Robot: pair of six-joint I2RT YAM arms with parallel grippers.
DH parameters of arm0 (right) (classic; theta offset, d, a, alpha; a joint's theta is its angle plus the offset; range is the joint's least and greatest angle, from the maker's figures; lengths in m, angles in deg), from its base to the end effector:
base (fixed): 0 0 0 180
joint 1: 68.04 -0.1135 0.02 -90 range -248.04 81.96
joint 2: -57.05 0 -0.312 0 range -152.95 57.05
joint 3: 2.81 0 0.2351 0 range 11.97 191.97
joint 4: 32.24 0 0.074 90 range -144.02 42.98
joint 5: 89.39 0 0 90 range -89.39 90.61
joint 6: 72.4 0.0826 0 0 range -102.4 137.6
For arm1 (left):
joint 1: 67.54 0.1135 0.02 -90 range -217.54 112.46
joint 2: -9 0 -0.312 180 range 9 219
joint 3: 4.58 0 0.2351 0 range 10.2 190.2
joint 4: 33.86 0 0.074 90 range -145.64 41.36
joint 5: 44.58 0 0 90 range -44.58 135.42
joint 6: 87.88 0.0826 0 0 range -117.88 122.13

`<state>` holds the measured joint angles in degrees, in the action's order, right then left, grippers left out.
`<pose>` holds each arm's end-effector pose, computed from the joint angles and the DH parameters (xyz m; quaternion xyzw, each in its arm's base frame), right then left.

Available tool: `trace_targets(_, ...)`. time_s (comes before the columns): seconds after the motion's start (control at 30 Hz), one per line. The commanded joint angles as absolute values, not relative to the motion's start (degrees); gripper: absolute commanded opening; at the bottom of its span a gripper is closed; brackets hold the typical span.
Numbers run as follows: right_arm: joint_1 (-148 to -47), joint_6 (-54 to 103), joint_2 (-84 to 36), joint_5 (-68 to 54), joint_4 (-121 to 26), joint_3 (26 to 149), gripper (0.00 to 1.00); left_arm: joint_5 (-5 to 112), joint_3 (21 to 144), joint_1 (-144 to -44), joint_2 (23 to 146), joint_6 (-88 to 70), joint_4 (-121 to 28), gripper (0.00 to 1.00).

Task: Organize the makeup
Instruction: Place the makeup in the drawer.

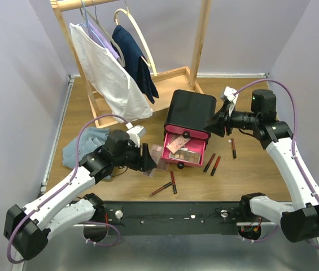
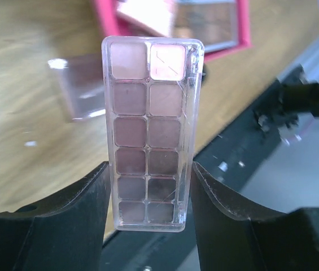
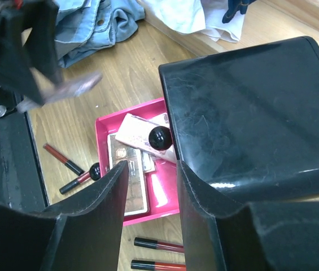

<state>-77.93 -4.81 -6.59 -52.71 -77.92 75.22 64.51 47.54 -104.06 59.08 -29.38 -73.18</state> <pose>0.2000 0.1021 0.3874 -0.4279 0.6870 0.3410 0.4781 0.1251 -0.1263 0.2691 0.1123 0.8795 -0.3681 0.2799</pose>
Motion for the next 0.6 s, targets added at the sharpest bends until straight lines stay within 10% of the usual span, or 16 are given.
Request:
trace_targets(0.0,-77.01,-3.85,-5.09,-54.15,-76.99,74.02,0.47,64.32,52.64,-110.86,62.51,-33.56,-68.95,0.31)
trace_targets(0.57,-74.90,-3.49,-2.45,-54.59,-77.43,72.62,0.47,53.07,81.55,-124.76,93.01,-26.71,-82.56,0.31)
